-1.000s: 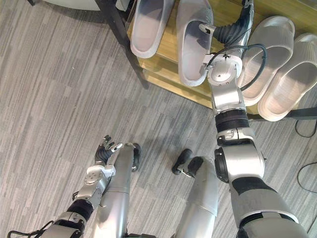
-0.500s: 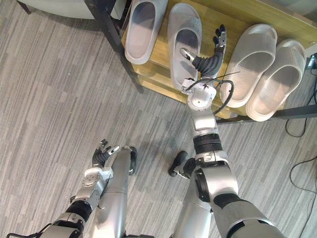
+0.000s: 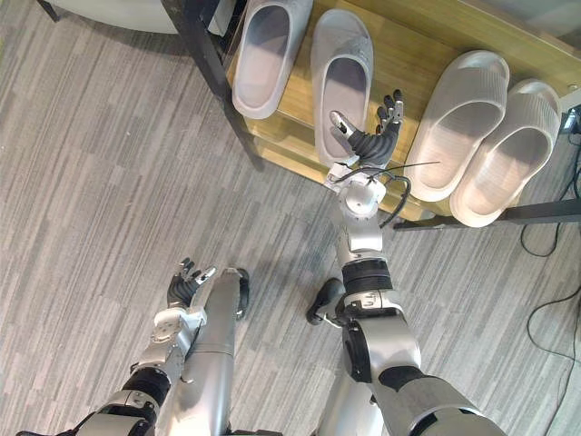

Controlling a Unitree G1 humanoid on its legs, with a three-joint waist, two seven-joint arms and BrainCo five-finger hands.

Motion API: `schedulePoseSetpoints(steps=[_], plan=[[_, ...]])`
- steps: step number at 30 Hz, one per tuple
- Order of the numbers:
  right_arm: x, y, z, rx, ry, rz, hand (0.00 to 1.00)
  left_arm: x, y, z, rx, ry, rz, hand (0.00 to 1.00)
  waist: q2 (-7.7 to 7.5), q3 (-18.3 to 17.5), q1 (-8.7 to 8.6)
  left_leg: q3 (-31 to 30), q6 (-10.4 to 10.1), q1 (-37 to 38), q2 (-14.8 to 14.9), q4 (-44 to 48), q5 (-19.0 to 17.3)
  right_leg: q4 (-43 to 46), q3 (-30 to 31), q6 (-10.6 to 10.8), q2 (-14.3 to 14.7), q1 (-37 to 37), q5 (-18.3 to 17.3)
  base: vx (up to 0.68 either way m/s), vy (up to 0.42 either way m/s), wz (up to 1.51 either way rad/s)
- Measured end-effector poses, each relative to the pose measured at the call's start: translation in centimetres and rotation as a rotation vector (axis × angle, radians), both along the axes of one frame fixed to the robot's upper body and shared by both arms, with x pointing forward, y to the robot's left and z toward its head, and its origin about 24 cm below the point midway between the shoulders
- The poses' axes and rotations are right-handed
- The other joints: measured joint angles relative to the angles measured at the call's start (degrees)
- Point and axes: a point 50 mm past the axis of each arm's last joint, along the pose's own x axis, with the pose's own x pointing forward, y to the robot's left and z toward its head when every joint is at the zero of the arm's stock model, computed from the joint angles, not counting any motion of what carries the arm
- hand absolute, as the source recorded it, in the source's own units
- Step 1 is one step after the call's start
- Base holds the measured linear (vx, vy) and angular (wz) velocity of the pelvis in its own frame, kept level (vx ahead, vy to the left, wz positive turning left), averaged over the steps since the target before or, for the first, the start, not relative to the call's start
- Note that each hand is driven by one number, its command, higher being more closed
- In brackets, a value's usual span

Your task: Organize the slippers on the shoe rack

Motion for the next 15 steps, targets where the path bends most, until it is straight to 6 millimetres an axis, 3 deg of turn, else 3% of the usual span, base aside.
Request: schedulePoseSetpoints(steps=[15], plan=[[0.7, 0.1, 0.7, 0.251, -0.062, 0.115, 0.00, 0.0, -1.2, -0.1, -0.023, 0.001, -0.010, 0.00, 0.42, -1.7, 1.90, -3.4, -1.7, -2.2, -1.6, 0.0, 1.0, 1.9, -3.3, -1.1, -1.8, -0.1, -2.1, -0.01, 0.005, 0.12]])
